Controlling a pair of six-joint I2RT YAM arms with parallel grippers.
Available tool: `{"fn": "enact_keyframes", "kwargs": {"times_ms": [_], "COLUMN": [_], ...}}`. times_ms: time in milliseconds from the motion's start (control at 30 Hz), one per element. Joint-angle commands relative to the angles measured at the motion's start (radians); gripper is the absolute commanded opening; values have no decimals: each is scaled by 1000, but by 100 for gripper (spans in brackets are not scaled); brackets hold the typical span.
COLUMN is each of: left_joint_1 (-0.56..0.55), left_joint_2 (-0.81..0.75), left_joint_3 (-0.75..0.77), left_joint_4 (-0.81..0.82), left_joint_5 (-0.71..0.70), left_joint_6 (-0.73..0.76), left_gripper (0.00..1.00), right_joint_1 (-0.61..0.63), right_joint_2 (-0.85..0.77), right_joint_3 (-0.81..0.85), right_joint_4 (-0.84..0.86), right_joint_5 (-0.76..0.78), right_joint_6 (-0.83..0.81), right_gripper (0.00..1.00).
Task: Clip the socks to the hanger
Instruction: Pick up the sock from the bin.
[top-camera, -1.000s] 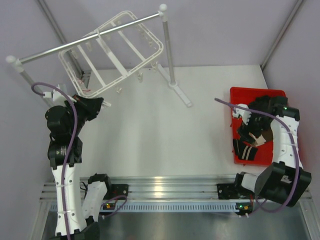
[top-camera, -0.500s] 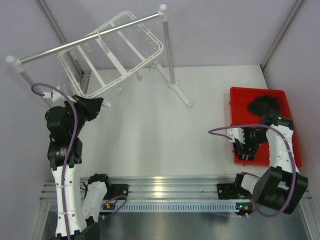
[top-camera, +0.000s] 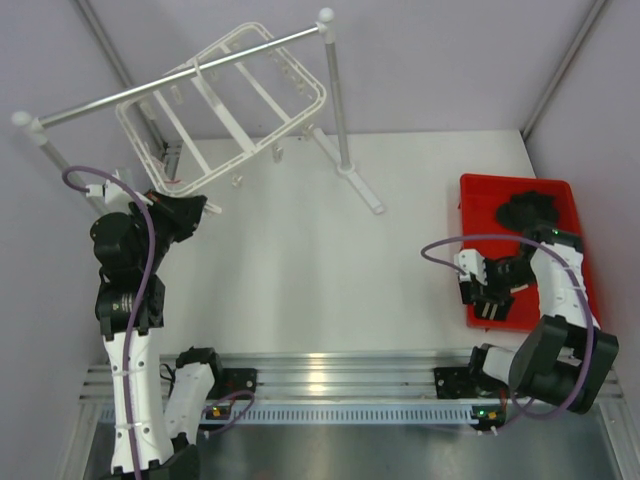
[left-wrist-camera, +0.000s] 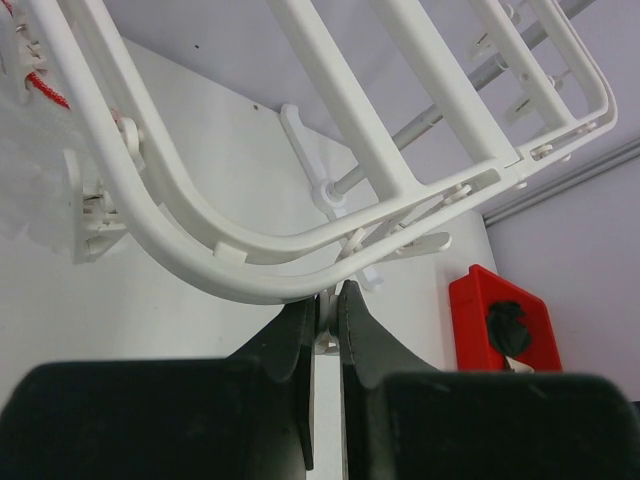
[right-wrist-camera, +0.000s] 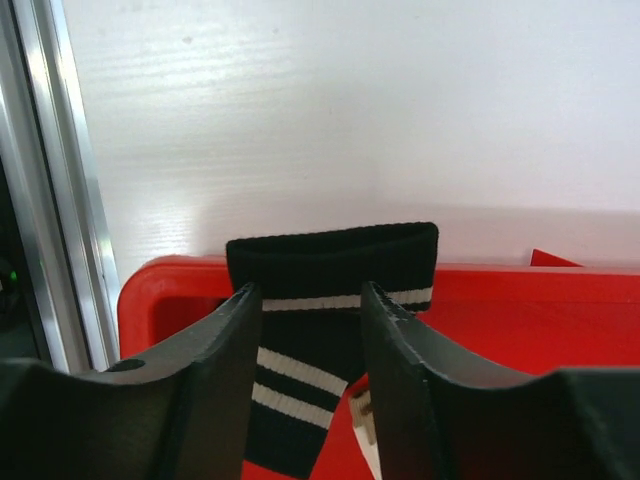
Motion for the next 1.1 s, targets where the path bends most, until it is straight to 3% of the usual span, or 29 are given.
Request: {"fn": "enact_keyframes", "kwargs": {"times_ms": [0, 133, 233, 433, 467, 500, 533, 633, 767, 1067], "left_joint_1": [-1, -1, 1, -2, 1, -1, 1, 1, -1, -1], "left_joint_2": [-1, -2, -4, -5, -5, -5, -4, -7, -7, -1], "left_joint_3": [-16, -21, -24, -30, -30, -31, -31, -33, -36, -36], "left_joint_4": [3, 3, 3, 3, 3, 5, 5, 6, 8, 14], "left_joint_5": [15, 15, 16, 15, 13, 13, 13, 15, 15, 18], "left_joint_6": [-1, -2, -2, -2, -1, -1, -2, -2, -5, -8], "left_gripper": [0, 0, 0, 0, 0, 0, 0, 0, 0, 0], "right_joint_1": [0, 0, -2, -31, -32, -32, -34, -32, -22, 12], "right_joint_2": [13, 25, 39, 68, 76, 80, 83, 56, 27, 62], "right_joint_3": [4, 1, 17, 89, 101, 110, 119, 104, 72, 38], "right_joint_4": [-112, -60, -31, -20, -48, -62, -75, -98, -105, -60], "right_joint_5": [-119, -123, -126, -134, -133, -131, -128, -122, -91, -48], "right_joint_6": [18, 69, 110, 173, 173, 172, 166, 110, 64, 78], "right_gripper": [43, 23, 2, 0, 2, 14, 41, 59, 64, 64]}}
